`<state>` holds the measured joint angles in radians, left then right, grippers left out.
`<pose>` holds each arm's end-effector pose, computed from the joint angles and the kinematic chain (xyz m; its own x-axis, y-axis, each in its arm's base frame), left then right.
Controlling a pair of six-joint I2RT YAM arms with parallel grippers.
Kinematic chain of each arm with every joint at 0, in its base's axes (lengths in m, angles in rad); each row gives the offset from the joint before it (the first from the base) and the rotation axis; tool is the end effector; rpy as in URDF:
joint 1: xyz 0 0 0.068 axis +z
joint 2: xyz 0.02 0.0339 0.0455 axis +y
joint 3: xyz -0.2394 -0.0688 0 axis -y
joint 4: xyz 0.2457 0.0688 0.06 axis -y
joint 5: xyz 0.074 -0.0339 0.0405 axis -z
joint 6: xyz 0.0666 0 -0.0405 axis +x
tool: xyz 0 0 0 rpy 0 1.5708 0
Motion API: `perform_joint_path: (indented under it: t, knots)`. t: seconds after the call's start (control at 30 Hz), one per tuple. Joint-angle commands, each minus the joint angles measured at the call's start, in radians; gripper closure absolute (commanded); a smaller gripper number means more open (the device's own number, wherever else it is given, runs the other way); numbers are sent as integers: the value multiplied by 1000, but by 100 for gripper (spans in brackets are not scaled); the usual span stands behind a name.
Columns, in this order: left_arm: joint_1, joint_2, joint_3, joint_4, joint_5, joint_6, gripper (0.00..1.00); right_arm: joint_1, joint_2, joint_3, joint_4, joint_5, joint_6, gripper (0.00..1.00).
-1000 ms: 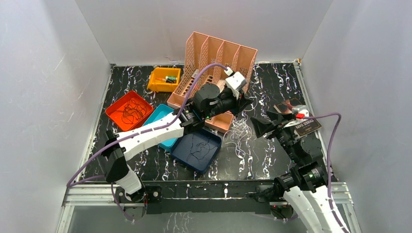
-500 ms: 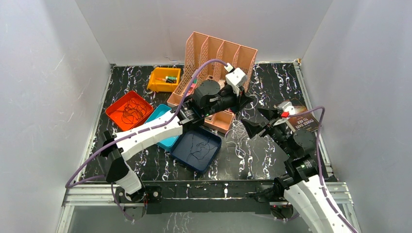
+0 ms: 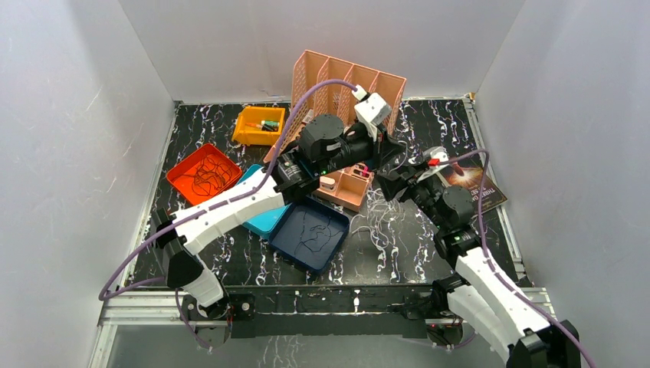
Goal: Untangle the cables
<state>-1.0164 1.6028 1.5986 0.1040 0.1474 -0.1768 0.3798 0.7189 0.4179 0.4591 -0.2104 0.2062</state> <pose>0.2090 -0.3561 0.4257 -0.1098 -0.1531 -0.9821 0.9128 0.3754 -0.1606 0.2082 0.0981 0.2775 0.0297 0.2274 -0.9733 -0.5723 0.8022 0.1700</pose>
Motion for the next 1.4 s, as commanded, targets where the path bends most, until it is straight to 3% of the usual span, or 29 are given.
perform_joint_path:
  t: [0.0,0.17,0.37,0.57,0.97,1.37]
  knots:
    - [4,-50,92,-35,61,-30,100,-1,80,-21,189,42,80,34]
    - [4,-54,138,-59,81,-46,100,-2,117,-40,187,79,123,55]
    - [4,-69,182,-95,45,-23,100,-2,45,-80,-70,333,254,66]
    - [4,-79,247,-139,-5,33,100,-1,-25,-161,-266,490,427,68]
    - [4,-88,487,-262,-154,214,100,-2,6,-270,-252,553,578,66]
    - [4,-122,557,-278,-248,318,100,-2,41,-322,-224,562,631,59]
